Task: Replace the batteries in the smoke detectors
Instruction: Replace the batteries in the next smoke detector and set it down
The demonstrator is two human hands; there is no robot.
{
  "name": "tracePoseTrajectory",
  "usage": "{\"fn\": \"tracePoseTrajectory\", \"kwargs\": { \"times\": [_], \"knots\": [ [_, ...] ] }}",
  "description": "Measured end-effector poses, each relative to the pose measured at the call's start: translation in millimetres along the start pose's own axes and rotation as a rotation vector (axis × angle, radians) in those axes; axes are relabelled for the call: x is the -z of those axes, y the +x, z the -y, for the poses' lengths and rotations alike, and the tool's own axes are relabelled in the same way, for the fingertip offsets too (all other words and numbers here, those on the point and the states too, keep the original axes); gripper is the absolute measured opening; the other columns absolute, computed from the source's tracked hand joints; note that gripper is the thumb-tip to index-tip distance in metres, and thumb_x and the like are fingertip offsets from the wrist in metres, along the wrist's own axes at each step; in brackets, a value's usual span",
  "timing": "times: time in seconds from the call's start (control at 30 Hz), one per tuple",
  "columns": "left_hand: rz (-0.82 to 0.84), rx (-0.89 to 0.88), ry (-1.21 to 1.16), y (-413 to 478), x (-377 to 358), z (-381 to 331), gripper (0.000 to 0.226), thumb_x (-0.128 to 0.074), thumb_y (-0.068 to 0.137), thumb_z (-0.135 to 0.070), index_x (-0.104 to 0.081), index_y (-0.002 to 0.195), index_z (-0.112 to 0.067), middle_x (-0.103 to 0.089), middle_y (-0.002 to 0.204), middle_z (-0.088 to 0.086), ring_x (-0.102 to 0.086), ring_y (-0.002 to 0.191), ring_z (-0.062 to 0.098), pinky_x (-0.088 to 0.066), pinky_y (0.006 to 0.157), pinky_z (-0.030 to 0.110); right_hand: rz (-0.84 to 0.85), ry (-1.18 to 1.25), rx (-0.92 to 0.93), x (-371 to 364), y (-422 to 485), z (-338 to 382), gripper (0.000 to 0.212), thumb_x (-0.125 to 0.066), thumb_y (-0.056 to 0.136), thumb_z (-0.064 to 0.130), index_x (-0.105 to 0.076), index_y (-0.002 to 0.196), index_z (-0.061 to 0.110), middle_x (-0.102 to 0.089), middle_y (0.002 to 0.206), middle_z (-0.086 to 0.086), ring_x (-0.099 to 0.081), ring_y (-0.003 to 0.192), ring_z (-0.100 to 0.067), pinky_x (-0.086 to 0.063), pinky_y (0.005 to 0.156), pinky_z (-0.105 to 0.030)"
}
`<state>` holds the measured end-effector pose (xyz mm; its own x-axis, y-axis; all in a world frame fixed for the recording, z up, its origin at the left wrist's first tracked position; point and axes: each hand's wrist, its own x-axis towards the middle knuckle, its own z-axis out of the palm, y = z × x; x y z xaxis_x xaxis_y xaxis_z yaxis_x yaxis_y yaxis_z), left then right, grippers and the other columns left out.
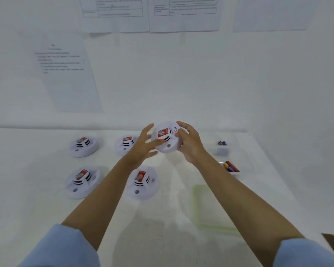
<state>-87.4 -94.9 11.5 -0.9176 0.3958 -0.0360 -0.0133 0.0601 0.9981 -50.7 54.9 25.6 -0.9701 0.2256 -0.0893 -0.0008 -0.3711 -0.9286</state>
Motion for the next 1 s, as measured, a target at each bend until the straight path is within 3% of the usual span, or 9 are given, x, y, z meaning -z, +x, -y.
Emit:
{"fn": "tracePoseTrajectory", "kwargs": {
  "times": [0.13, 0.37, 0.5, 0.57, 0.63, 0.73, 0.8, 0.9, 1.0],
  "knots": [
    [0.115, 0.088, -0.161, 12.0, 25.9, 7.9, 0.062, -0.060, 0.086, -0.003, -0.034, 0.135, -0.031, -0.052, 0.127, 0.012, -0.060, 0.102, 0.030, -0.052, 0.085, 0.038, -0.047, 0.084, -0.026, -21.1, 12.5, -16.6, 0.037, -0.042, 0.086, -0.001, -0.050, 0.116, 0.017, -0.056, 0.115, -0.010, -0.055, 0.101, -0.027, -0.049, 0.073, -0.035],
    [0.183, 0.068, -0.050, 37.1, 41.2, 35.7, 0.073, -0.063, 0.083, 0.003, -0.033, 0.141, -0.028, -0.045, 0.137, 0.012, -0.058, 0.109, 0.027, -0.054, 0.084, 0.037, -0.068, -0.382, -0.031, -18.3, 17.0, -44.3, 0.070, -0.064, 0.080, -0.003, -0.032, 0.137, 0.020, -0.047, 0.129, -0.006, -0.052, 0.106, -0.020, -0.052, 0.074, -0.032],
    [0.192, -0.007, 0.105, 45.7, 35.0, 46.9, 0.078, -0.067, 0.081, 0.000, -0.029, 0.144, -0.025, -0.039, 0.142, 0.005, -0.049, 0.121, 0.022, -0.051, 0.088, 0.026, -0.077, -0.464, 0.114, -11.9, 13.3, -54.0, 0.062, -0.062, 0.077, -0.015, -0.036, 0.132, -0.002, -0.054, 0.099, 0.002, -0.053, 0.082, -0.001, -0.050, 0.064, -0.011],
    [0.161, -0.048, 0.182, 49.4, 32.7, 50.0, 0.079, -0.067, 0.081, -0.001, -0.026, 0.145, -0.024, -0.038, 0.144, 0.004, -0.046, 0.126, 0.021, -0.046, 0.092, 0.024, -0.080, -0.508, 0.195, -11.3, 15.3, -56.3, 0.053, -0.059, 0.077, -0.019, -0.037, 0.125, -0.015, -0.056, 0.099, -0.010, -0.054, 0.075, 0.004, -0.048, 0.065, -0.008],
    [0.170, -0.051, 0.090, 53.1, 30.4, 51.9, 0.077, -0.065, 0.082, 0.003, -0.027, 0.145, -0.020, -0.041, 0.143, 0.009, -0.051, 0.117, 0.022, -0.053, 0.081, 0.018, -0.046, -0.496, 0.253, -11.6, 16.3, -56.0, 0.054, -0.063, 0.074, -0.017, -0.038, 0.121, -0.019, -0.055, 0.102, -0.020, -0.058, 0.073, 0.008, -0.049, 0.067, -0.008],
    [0.171, -0.052, 0.061, 58.9, 30.9, 55.1, 0.075, -0.064, 0.082, 0.005, -0.029, 0.144, -0.019, -0.042, 0.142, 0.009, -0.050, 0.117, 0.021, -0.055, 0.074, 0.018, -0.013, -0.498, 0.252, -7.0, 24.0, -61.9, 0.058, -0.057, 0.075, -0.024, -0.033, 0.127, -0.014, -0.047, 0.106, -0.006, -0.057, 0.077, 0.018, -0.048, 0.072, -0.006],
    [0.183, -0.059, 0.077, 62.3, 31.7, 57.3, 0.076, -0.065, 0.082, 0.002, -0.029, 0.144, -0.022, -0.041, 0.144, 0.006, -0.048, 0.124, 0.023, -0.054, 0.085, 0.029, -0.006, -0.531, 0.235, -2.9, 30.4, -66.1, 0.058, -0.059, 0.074, -0.023, -0.034, 0.126, -0.011, -0.048, 0.113, -0.010, -0.058, 0.087, 0.012, -0.050, 0.081, -0.012],
    [0.175, -0.049, 0.092, 64.1, 32.1, 59.4, 0.077, -0.066, 0.082, 0.000, -0.028, 0.144, -0.023, -0.041, 0.143, 0.006, -0.046, 0.127, 0.026, -0.049, 0.094, 0.039, -0.016, -0.586, 0.217, -0.4, 35.7, -70.8, 0.062, -0.067, 0.070, -0.004, -0.037, 0.124, -0.008, -0.047, 0.124, -0.028, -0.052, 0.110, -0.021, -0.045, 0.096, -0.037],
    [0.179, -0.052, 0.099, 64.3, 32.0, 58.9, 0.077, -0.066, 0.082, 0.000, -0.027, 0.145, -0.022, -0.040, 0.144, 0.007, -0.046, 0.127, 0.026, -0.048, 0.095, 0.040, -0.022, -0.662, 0.236, 0.2, 36.9, -71.5, 0.062, -0.068, 0.074, -0.005, -0.036, 0.127, -0.005, -0.045, 0.129, -0.028, -0.048, 0.116, -0.028, -0.043, 0.099, -0.035]
  ]
}}
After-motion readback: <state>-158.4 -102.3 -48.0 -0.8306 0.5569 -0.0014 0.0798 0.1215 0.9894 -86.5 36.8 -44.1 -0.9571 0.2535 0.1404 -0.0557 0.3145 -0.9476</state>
